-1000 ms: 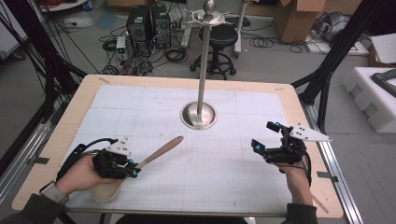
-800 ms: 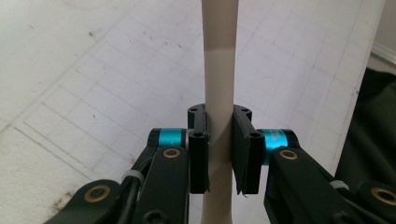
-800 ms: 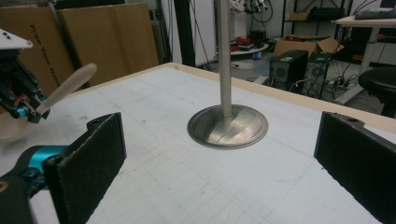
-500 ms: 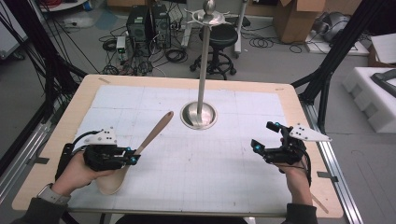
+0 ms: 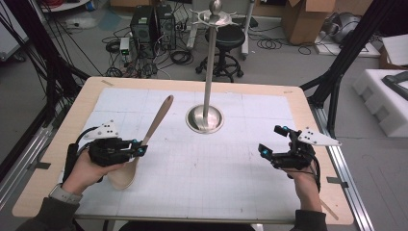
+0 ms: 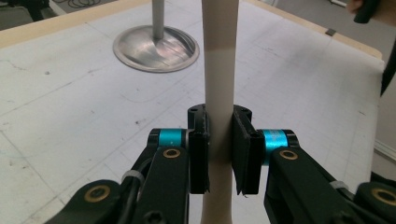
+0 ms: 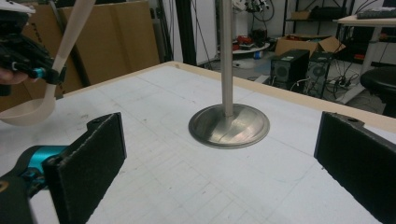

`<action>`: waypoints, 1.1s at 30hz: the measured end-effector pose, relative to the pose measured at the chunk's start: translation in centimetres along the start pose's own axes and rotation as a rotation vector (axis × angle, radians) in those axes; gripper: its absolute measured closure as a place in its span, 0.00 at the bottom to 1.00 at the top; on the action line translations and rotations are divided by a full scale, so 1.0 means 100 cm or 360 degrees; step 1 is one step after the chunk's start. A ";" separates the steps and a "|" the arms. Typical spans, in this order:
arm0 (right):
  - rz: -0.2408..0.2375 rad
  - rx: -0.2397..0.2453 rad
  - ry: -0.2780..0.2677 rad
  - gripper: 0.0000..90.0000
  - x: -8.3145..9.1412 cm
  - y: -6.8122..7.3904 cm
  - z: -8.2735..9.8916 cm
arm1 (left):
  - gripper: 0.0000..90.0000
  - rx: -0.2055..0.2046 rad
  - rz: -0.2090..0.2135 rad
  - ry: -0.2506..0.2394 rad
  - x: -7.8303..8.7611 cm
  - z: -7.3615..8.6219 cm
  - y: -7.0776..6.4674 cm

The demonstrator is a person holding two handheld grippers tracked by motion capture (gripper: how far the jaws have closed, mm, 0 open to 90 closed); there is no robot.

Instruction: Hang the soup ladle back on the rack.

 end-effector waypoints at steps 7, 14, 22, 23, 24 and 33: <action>0.0002 -0.0008 -0.0001 0.01 0.000 0.000 0.000 | 0.87 0.0000 0.0002 -0.0071 -0.005 -0.015 -0.001; 0.0000 -0.0003 -0.0011 0.01 0.001 0.000 -0.001 | 0.87 -0.0042 0.0050 -0.0124 -0.010 -0.032 -0.008; 0.0000 -0.0004 -0.0021 0.01 0.002 0.000 -0.002 | 0.87 -0.0042 0.0040 -0.0236 -0.007 -0.051 -0.008; 0.0001 -0.0002 -0.0020 0.01 0.002 0.000 -0.002 | 0.87 -0.0035 0.0037 -0.0246 -0.006 -0.053 -0.008; 0.0001 -0.0001 -0.0021 0.01 0.002 0.000 -0.002 | 0.87 -0.0030 0.0023 -0.0260 -0.006 -0.054 -0.007; 0.0002 -0.0002 -0.0020 0.01 0.002 0.000 -0.002 | 0.87 0.0036 -0.0020 -0.0366 -0.005 -0.068 0.000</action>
Point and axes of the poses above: each handheld gripper's, and its own axes: x roughly backward along the jaws, z roughly out of its underside, y roughly to its left, the point moved 10 cm from there along -x, roughly forward along the jaws, and after that the axes turned 11 degrees about -z, right-handed, at the moved point
